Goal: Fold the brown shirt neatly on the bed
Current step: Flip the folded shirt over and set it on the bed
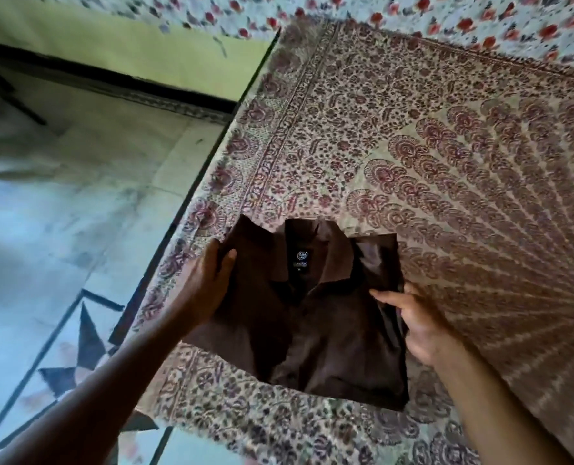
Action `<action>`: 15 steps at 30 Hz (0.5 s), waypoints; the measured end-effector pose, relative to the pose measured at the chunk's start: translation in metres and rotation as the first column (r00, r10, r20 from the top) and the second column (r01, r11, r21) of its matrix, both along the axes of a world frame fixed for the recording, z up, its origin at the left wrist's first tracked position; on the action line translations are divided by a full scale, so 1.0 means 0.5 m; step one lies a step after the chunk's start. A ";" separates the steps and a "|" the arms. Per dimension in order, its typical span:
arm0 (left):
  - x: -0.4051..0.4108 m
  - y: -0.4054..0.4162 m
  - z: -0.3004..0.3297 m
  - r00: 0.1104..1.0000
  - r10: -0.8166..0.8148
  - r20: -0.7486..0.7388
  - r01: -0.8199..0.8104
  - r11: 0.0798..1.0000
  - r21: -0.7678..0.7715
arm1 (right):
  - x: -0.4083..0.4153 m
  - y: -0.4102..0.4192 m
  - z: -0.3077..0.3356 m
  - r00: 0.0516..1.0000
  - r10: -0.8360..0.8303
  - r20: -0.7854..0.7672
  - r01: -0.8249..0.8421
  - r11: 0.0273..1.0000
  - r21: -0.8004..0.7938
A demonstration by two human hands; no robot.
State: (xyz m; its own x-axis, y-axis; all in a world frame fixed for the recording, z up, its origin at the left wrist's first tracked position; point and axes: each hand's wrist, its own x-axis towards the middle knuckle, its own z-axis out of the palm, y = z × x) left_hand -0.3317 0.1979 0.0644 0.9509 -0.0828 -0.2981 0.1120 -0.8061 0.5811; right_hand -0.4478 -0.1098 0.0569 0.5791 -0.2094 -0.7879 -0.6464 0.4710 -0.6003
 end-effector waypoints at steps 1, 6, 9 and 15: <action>0.007 0.026 -0.001 1.000 -0.026 0.011 0.026 1.000 0.008 | 0.000 0.027 -0.013 1.000 0.004 0.000 -0.004 1.000 -0.019; 0.051 0.136 -0.054 0.999 -0.031 -0.013 0.031 0.999 0.033 | -0.008 0.157 -0.126 0.999 0.050 -0.004 -0.049 0.946 -0.320; 0.044 0.169 -0.090 0.995 -0.034 -0.092 0.036 0.999 0.025 | -0.048 0.196 -0.202 0.994 0.105 -0.021 -0.101 0.849 -0.519; -0.040 0.256 -0.119 0.962 0.014 -0.271 0.006 0.997 0.072 | -0.124 0.247 -0.138 0.943 0.211 -0.258 -0.329 0.713 -0.619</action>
